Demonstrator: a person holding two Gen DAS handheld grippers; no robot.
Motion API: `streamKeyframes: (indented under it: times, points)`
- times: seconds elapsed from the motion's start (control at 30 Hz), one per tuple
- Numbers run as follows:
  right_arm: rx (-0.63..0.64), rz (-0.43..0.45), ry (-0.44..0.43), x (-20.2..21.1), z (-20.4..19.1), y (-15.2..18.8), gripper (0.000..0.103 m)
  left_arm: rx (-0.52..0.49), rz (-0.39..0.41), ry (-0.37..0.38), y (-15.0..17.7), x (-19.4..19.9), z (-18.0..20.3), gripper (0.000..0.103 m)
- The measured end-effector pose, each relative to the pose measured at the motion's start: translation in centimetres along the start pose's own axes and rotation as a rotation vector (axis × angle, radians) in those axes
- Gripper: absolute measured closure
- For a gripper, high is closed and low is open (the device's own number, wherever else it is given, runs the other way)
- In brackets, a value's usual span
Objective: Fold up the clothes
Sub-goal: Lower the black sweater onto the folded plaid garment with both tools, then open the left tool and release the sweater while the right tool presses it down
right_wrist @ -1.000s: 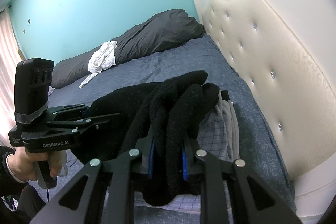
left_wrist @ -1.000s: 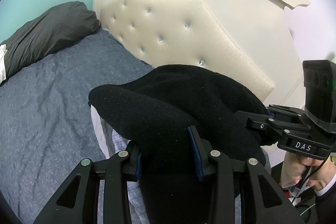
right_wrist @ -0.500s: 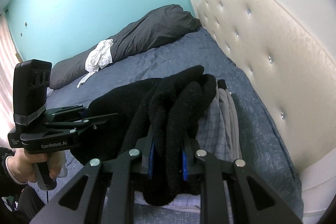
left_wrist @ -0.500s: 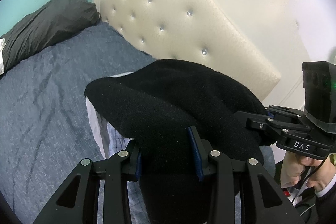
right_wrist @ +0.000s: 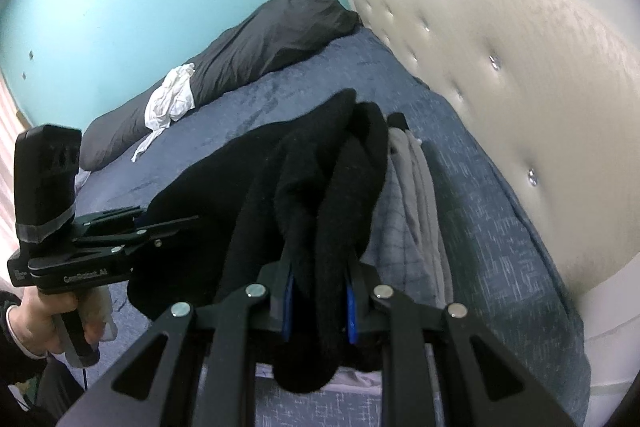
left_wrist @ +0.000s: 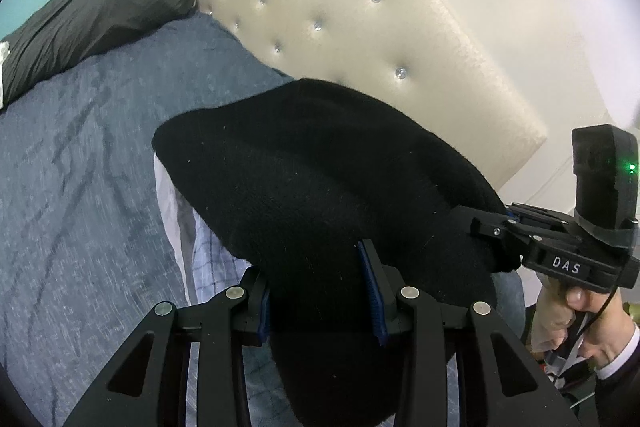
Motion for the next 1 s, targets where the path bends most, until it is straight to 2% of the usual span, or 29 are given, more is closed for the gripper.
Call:
streamKeyframes:
  times: [0.33,0.6,0.7,0.83,1.0]
  points:
    - [-0.041,-0.044,0.013,-0.4,1.1,1.3,0.084,0.093,-0.046,0.033,1.7,0.8,-2.1,0.061]
    - [-0.123,-0.063,0.009,-0.7,2.0,2.0,0.084,0.127,-0.045,0.048,1.8,2.5,-2.8,0.061]
    - [-0.182,-0.07,0.007,-0.6,2.6,1.9,0.082,0.133,-0.027,0.031,1.6,3.6,-3.1,0.061]
    - [-0.213,-0.072,0.033,0.2,2.9,1.6,0.075,0.087,0.038,-0.03,0.8,5.6,-3.6,0.061]
    - [-0.236,-0.049,0.08,2.0,3.3,0.8,0.071,0.074,0.077,-0.024,-0.5,6.2,-3.4,0.061]
Point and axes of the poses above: each gripper's, at about its wrist camera, not at the fingertips, and x roughly against the way its jaws point, z to its right, y to its underside, the point moved 4 cm from there along -x, roughly the way its jaws point, and after that the axes turned 12 degrees about z, right-handed, at the moved point
